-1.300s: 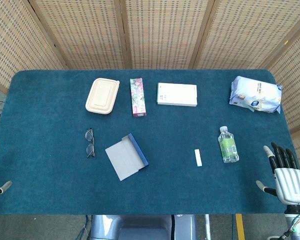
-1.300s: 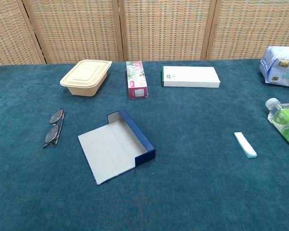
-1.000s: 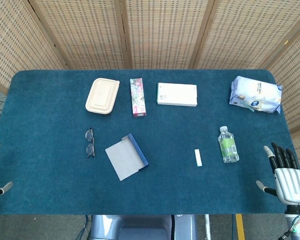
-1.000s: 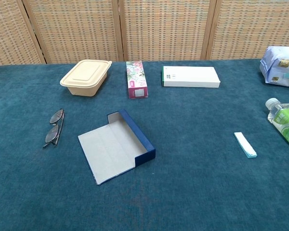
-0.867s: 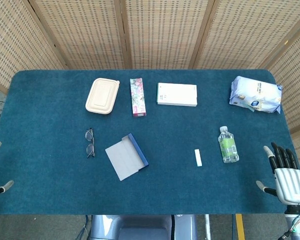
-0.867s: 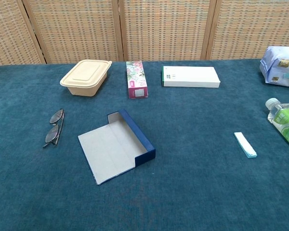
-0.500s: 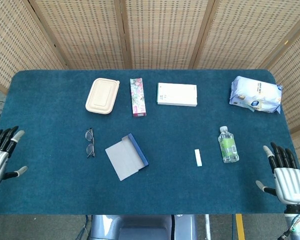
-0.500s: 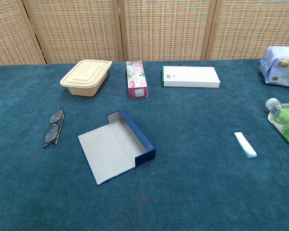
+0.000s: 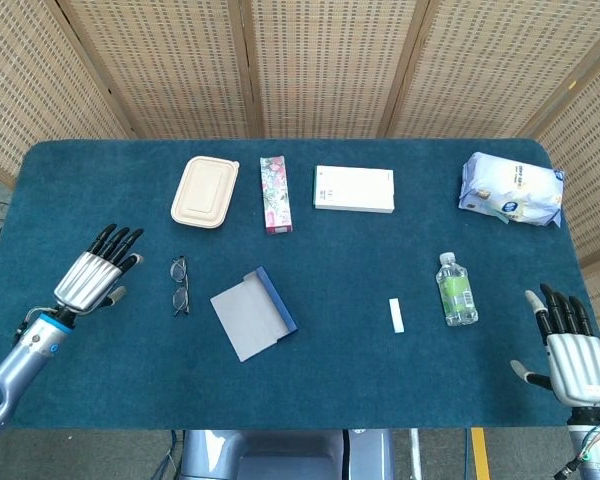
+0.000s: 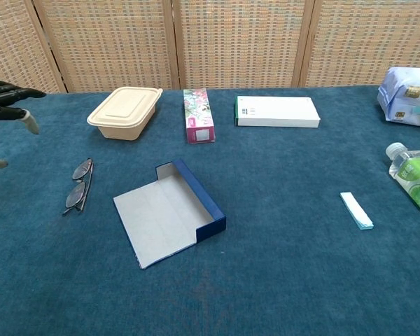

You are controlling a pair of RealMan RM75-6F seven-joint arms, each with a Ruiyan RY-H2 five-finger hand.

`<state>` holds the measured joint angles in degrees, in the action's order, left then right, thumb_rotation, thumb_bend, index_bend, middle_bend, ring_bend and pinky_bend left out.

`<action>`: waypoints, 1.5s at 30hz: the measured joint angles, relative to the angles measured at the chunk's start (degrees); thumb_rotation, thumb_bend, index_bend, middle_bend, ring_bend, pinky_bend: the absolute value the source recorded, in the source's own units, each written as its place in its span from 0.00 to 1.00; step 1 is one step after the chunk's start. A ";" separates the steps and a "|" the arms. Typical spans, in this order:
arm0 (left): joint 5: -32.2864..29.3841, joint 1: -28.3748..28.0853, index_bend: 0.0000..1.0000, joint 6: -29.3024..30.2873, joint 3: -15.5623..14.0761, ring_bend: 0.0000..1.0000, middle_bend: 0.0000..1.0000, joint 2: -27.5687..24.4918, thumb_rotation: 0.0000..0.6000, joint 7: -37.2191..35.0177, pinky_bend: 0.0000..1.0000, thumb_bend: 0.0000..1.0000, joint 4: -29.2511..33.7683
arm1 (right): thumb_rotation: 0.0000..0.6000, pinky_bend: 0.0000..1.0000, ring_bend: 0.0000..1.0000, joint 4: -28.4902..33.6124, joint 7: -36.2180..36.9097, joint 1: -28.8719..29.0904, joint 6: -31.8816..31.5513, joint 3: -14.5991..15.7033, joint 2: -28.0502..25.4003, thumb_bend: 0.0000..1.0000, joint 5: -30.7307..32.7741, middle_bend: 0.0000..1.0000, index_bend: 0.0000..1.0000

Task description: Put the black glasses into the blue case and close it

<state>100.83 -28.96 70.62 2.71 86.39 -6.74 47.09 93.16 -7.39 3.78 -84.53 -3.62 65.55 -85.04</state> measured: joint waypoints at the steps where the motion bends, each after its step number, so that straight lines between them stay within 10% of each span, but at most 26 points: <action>1: 0.16 -0.62 0.32 -0.16 -0.14 0.00 0.00 0.94 1.00 -0.23 0.00 0.29 -1.18 | 1.00 0.00 0.00 -0.02 0.01 0.01 0.02 0.00 0.00 0.00 0.02 0.00 0.06; 45: 3.40 -10.40 0.43 -1.78 -11.34 0.00 0.00 16.46 1.00 1.53 0.00 0.35 -24.11 | 1.00 0.00 0.00 0.35 -0.13 0.14 0.15 -0.20 0.05 0.00 0.73 0.00 0.06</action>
<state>104.23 -39.37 68.83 -8.63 102.85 -5.21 22.98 93.51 -7.52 3.92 -84.38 -3.82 65.59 -84.31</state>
